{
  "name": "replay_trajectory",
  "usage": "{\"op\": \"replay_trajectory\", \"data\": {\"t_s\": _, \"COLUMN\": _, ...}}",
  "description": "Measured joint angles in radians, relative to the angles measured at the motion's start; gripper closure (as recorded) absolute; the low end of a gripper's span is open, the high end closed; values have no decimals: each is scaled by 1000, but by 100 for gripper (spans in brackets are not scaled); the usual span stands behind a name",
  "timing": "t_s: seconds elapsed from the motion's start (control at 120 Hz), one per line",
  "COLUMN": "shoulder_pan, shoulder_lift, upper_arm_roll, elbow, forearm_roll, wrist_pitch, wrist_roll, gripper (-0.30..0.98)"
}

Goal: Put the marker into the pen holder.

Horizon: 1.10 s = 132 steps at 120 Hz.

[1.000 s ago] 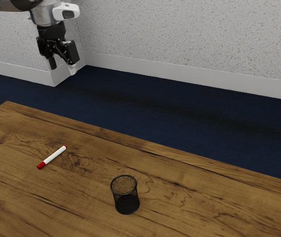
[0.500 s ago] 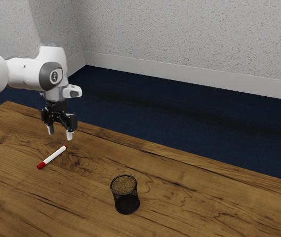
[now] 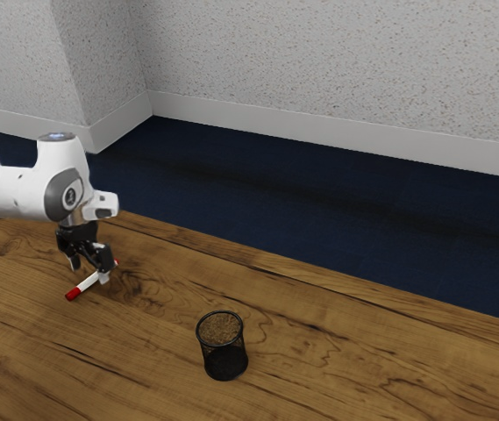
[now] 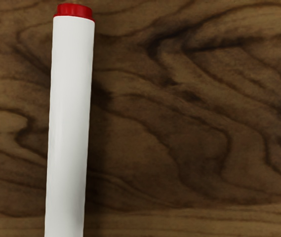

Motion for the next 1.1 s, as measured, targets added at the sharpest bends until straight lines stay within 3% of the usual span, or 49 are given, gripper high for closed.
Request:
{"op": "replay_trajectory", "data": {"t_s": 0.108, "shoulder_pan": 14, "shoulder_lift": 45, "upper_arm_roll": -8, "elbow": 31, "forearm_roll": -14, "wrist_pitch": 57, "wrist_roll": 46, "gripper": 2}}
{"op": "replay_trajectory", "data": {"t_s": 0.325, "shoulder_pan": 17, "shoulder_lift": 157, "upper_arm_roll": -17, "elbow": 127, "forearm_roll": -110, "wrist_pitch": 112, "wrist_roll": 134, "gripper": 2}}
{"op": "replay_trajectory", "data": {"t_s": 0.717, "shoulder_pan": 32, "shoulder_lift": 186, "upper_arm_roll": -18, "elbow": 154, "forearm_roll": -140, "wrist_pitch": 136, "wrist_roll": 238, "gripper": 3}}
{"op": "replay_trajectory", "data": {"t_s": 1.1, "shoulder_pan": 38, "shoulder_lift": 185, "upper_arm_roll": -19, "elbow": 146, "forearm_roll": -152, "wrist_pitch": 140, "wrist_roll": 292, "gripper": 52}}
